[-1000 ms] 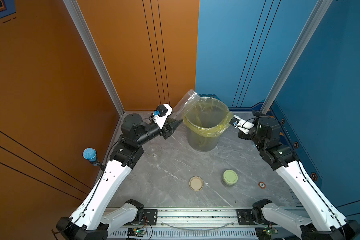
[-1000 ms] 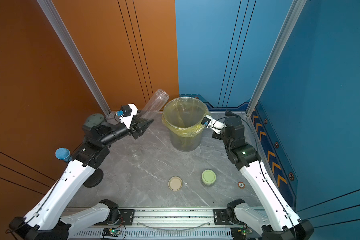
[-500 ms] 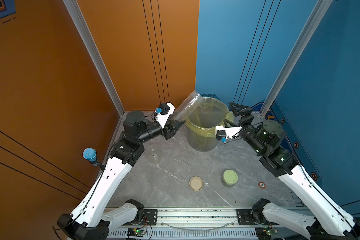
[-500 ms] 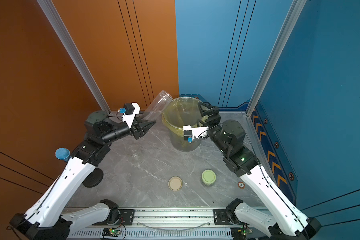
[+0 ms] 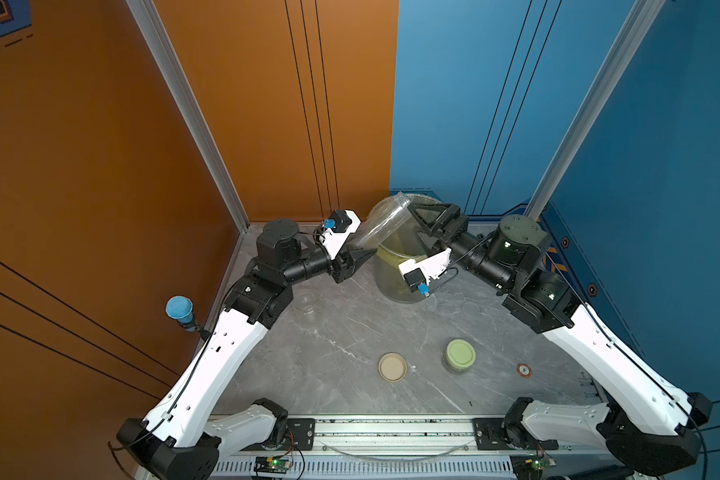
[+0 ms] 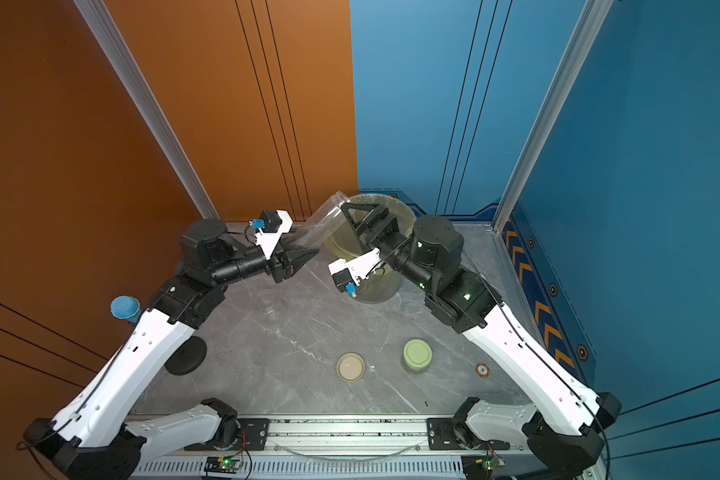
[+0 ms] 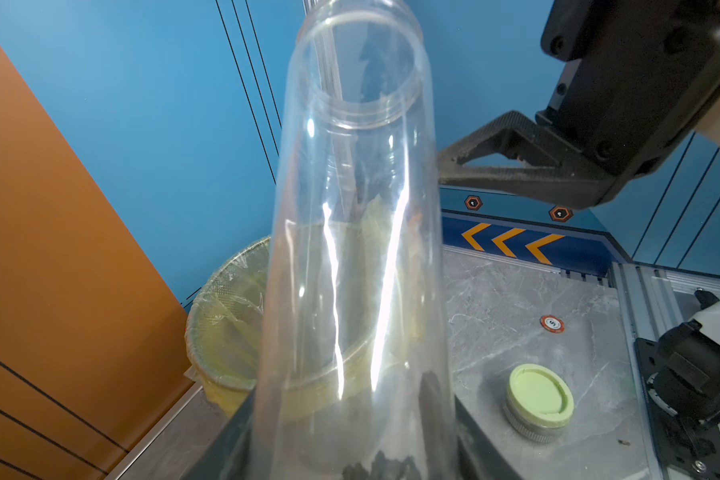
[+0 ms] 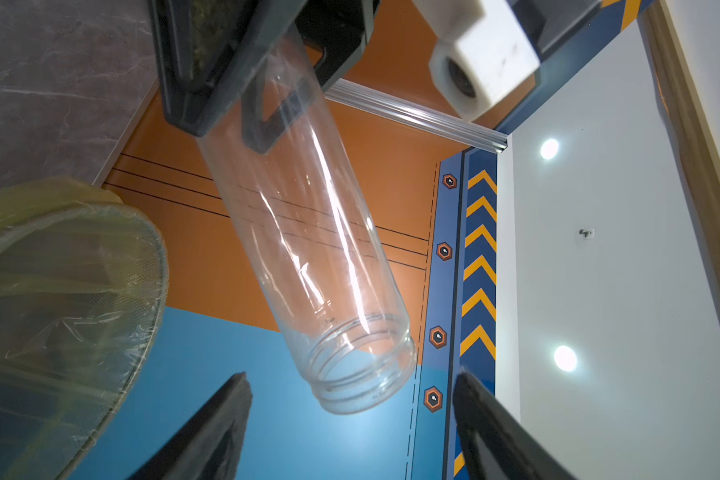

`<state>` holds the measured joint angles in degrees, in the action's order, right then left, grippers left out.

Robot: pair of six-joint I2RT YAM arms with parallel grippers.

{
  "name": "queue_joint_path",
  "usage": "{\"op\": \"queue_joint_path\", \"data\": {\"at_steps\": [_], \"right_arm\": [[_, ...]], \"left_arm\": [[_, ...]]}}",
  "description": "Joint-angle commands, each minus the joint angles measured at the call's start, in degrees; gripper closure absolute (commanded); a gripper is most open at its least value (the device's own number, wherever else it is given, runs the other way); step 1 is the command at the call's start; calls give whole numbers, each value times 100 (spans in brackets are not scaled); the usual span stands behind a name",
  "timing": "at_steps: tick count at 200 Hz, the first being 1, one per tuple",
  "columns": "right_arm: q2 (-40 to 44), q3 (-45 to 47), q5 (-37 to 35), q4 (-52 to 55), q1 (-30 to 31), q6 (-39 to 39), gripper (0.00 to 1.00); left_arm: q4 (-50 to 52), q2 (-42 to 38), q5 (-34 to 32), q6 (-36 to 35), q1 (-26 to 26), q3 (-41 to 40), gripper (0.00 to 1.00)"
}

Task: Empty moldy tea leaves from jars
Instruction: Pour the moldy tea leaves from the jar into the trash bin.

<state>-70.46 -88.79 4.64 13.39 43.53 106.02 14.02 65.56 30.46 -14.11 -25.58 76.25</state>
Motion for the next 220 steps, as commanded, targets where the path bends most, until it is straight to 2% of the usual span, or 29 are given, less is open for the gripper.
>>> {"op": "queue_joint_path", "data": {"at_steps": [1,100,156,197,220], "right_arm": [[-85,-165,162,479,58,226,25],[-664,-455,27,65,72,320,21],[-811,-573,124,-121,-55,454,30],[-898,-651,228,-124,-162,482,31],[-954,-683,251,-136,-152,551,35]], "left_arm": [[187,57,-106,-300,-48,253,70],[206,367,-62,-411,-207,623,71],[68,351,49,-347,-218,577,71],[33,323,84,-348,-210,530,71],[12,331,115,-347,-209,538,71]]}}
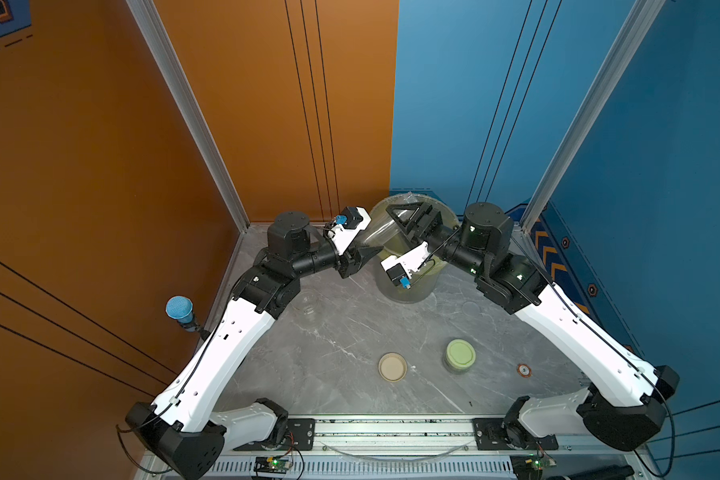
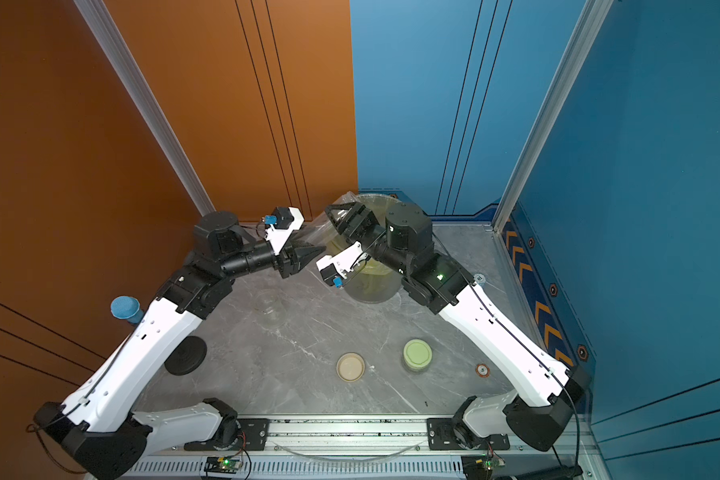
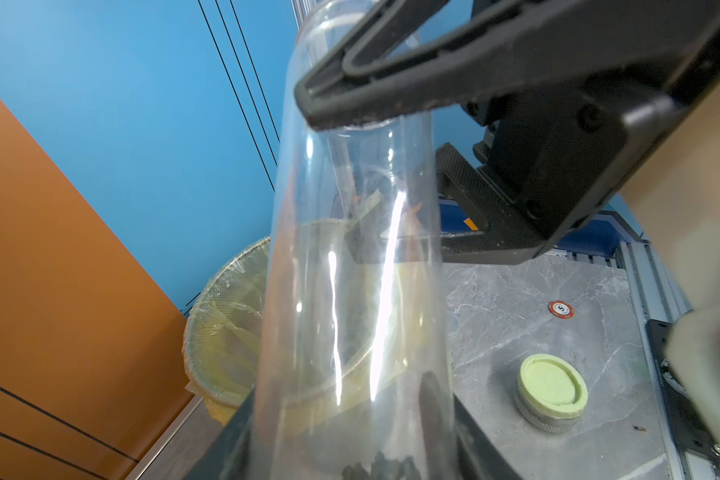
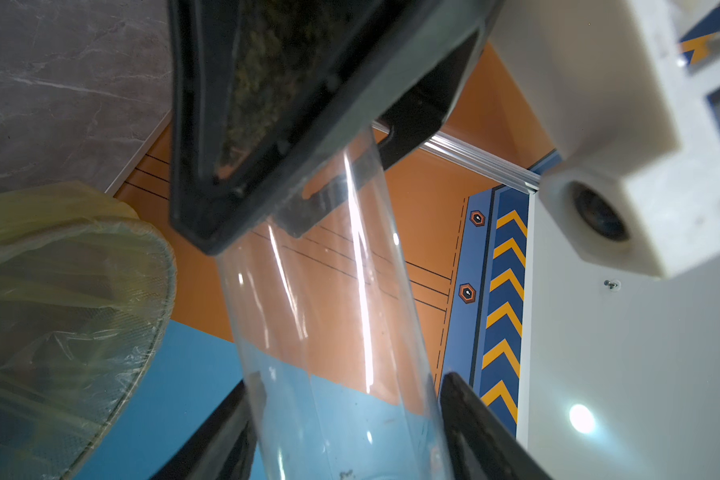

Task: Empty moldy tea leaves from jars
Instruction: Pour the moldy tea leaves from the jar into the trash bin.

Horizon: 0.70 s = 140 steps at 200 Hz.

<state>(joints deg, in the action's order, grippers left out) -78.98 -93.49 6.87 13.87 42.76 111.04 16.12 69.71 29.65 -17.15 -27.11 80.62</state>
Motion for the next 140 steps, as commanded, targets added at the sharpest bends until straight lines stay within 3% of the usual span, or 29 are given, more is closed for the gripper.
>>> {"op": "queue_joint_path", "data": {"at_steps": [1,38,63,82,140], "right_arm": [[-101,-217,31,-184,-80,53,35],[-135,-207,7,-217,-68,144,37],[-164,-134,-36,-394,-49,238,28],[-177,-159,-46,-429,-53,234,27],[-155,-134,-81,-413,-29,269,48]], "left_arm": [[-197,-82,193,-43,-57,98,71],[-214,-63,234,-26,-54,109,71],[-235,-46,269,-6,-57,142,71],[-235,-37,289,14,-55,169,71],[-258,-11,289,36,-46,165,70]]}}
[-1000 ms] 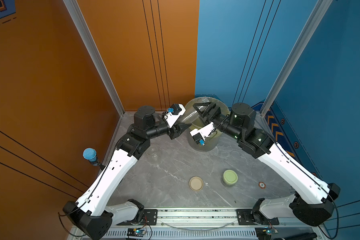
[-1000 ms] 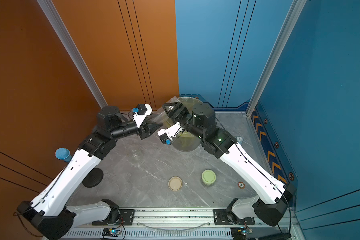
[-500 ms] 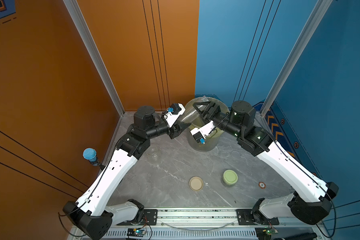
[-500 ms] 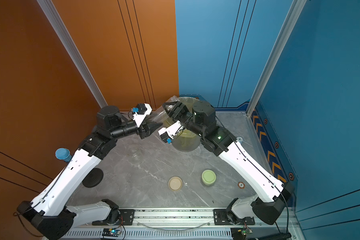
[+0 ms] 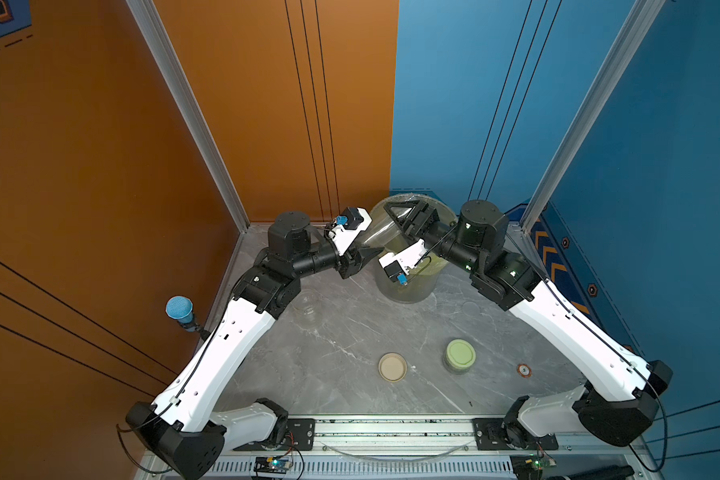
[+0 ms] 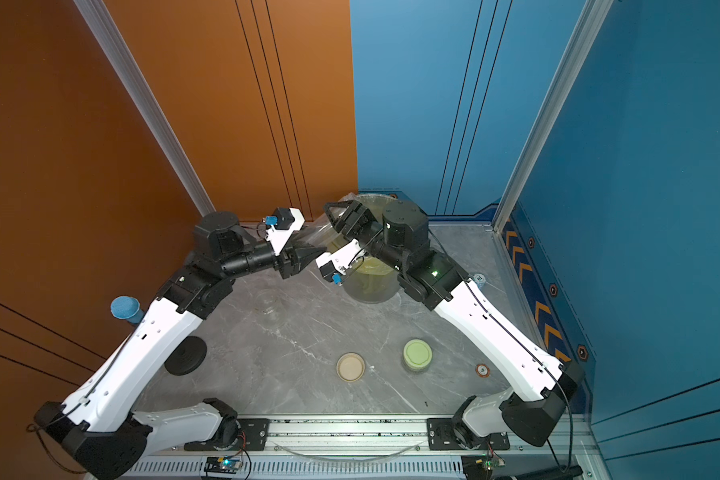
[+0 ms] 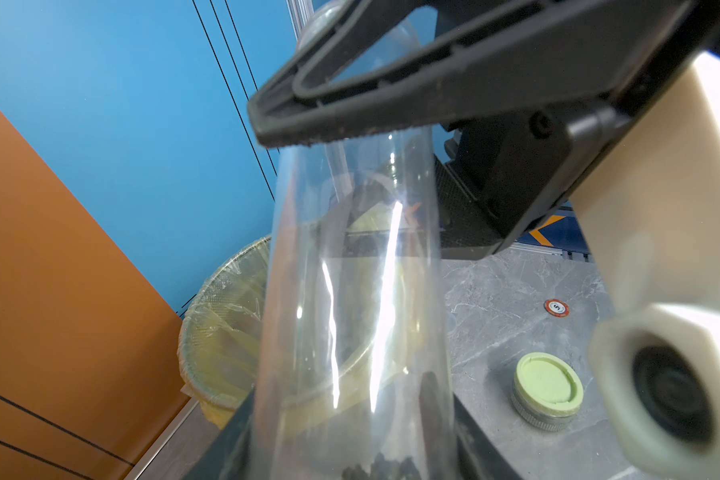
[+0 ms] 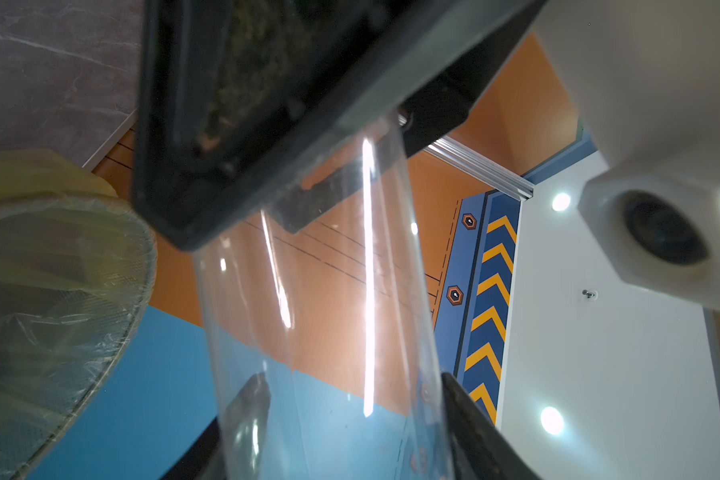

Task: Empty moldy tea leaves from jars
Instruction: Pour the moldy tea leaves from the jar into the trash bin.

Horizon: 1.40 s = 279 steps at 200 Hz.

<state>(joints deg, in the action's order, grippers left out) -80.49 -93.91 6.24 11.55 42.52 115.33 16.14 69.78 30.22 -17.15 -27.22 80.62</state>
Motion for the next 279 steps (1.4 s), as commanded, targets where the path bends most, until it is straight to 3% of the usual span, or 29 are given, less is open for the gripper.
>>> {"op": "queue_joint_path", "data": {"at_steps": [1,27,66,101,162,220,249,279], "right_arm": [[-8,-88,-18,-181,3,-160,48],[22,-37,-22,-193,5,-142,57],[51,-40,-9,-272,-8,-378,63],[75,50,6,-336,-108,-406,65],[136,202,110,-400,-378,-492,66],[160,393,167,-604,-605,-796,66],[84,537,167,-855,-678,-1158,66],[-10,878,49,-1454,-720,-1835,68]], "left_arm": [[-261,-17,231,40,-36,169,70],[-282,7,188,54,-36,164,65],[-286,-9,88,6,-14,139,28],[-235,-52,-15,-50,-8,78,9],[-251,-312,-177,-57,128,-173,0],[-364,-784,-398,105,398,-605,2],[-459,-1282,-702,266,572,-980,2],[-304,-1775,-1447,410,596,-1242,2]]}}
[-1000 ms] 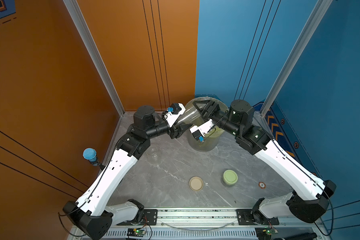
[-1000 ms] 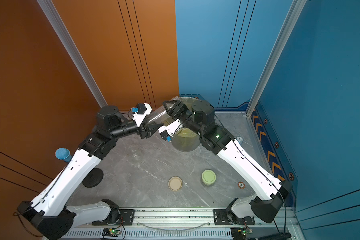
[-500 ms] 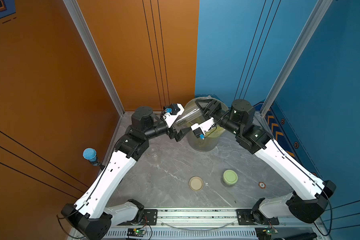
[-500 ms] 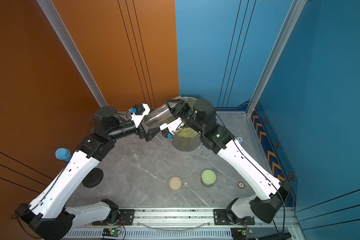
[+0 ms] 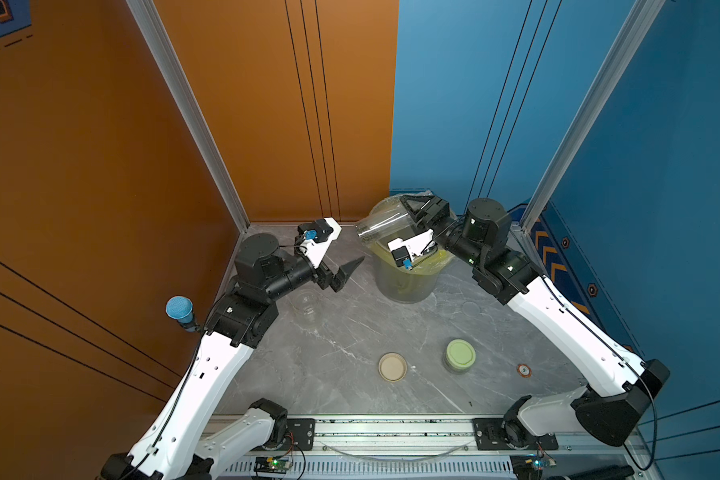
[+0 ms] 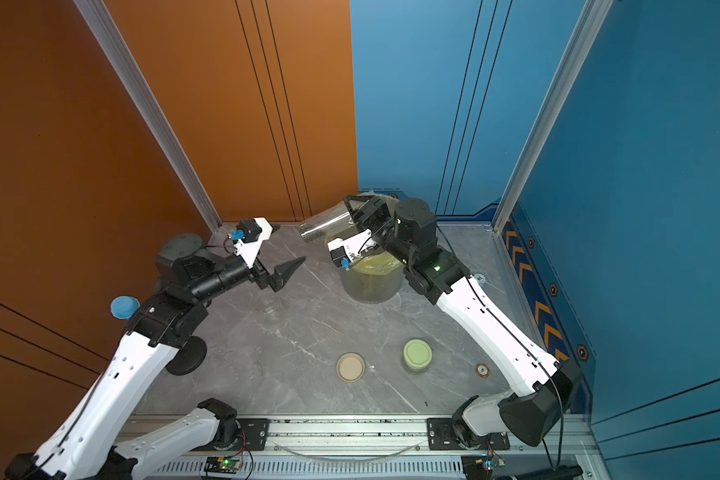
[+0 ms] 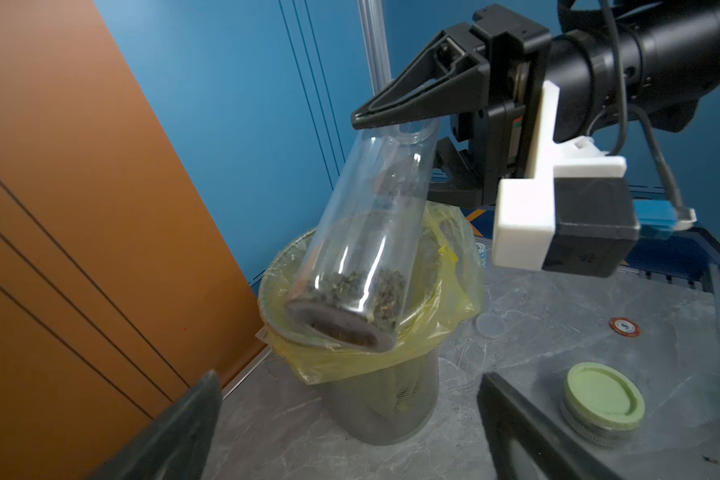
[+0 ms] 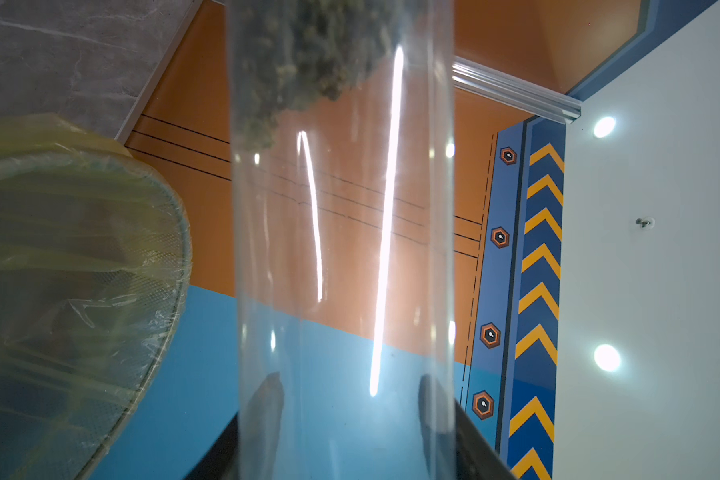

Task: Empty moldy tea leaves from jars
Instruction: Pour the moldy tea leaves from the jar into the trash bin.

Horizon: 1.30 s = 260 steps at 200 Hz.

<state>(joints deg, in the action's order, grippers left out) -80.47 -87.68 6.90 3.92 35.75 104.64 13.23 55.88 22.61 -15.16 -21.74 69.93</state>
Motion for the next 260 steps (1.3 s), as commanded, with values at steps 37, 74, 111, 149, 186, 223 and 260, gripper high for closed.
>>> {"op": "queue_joint_path", "data": {"at_steps": [37,74,111,149,186,223,260], "right_arm": [[-120,678,-265,-1462,23,-2021,68],[-196,951,-603,-1989,143,-3127,67],[-320,1190,-1041,-2485,193,-3904,67],[-419,1303,-1336,-2849,145,-4981,69],[-599,1488,-1594,-3381,133,-5694,73],[-746,1491,-1625,-3648,-3,-6706,74],[-917,1423,-1464,-3907,-245,-7683,75]], "left_arm": [[-59,-1022,-1112,386,47,-548,2],[-65,-1385,-1215,585,49,-838,3],[-95,-1638,-1239,753,34,-1305,2],[-163,-1725,-1249,856,5,-1502,2],[-190,-1747,-1237,908,-25,-1617,2],[-184,-1773,-1242,944,-75,-1719,2],[-189,-1824,-1267,982,-103,-1773,2]]}}
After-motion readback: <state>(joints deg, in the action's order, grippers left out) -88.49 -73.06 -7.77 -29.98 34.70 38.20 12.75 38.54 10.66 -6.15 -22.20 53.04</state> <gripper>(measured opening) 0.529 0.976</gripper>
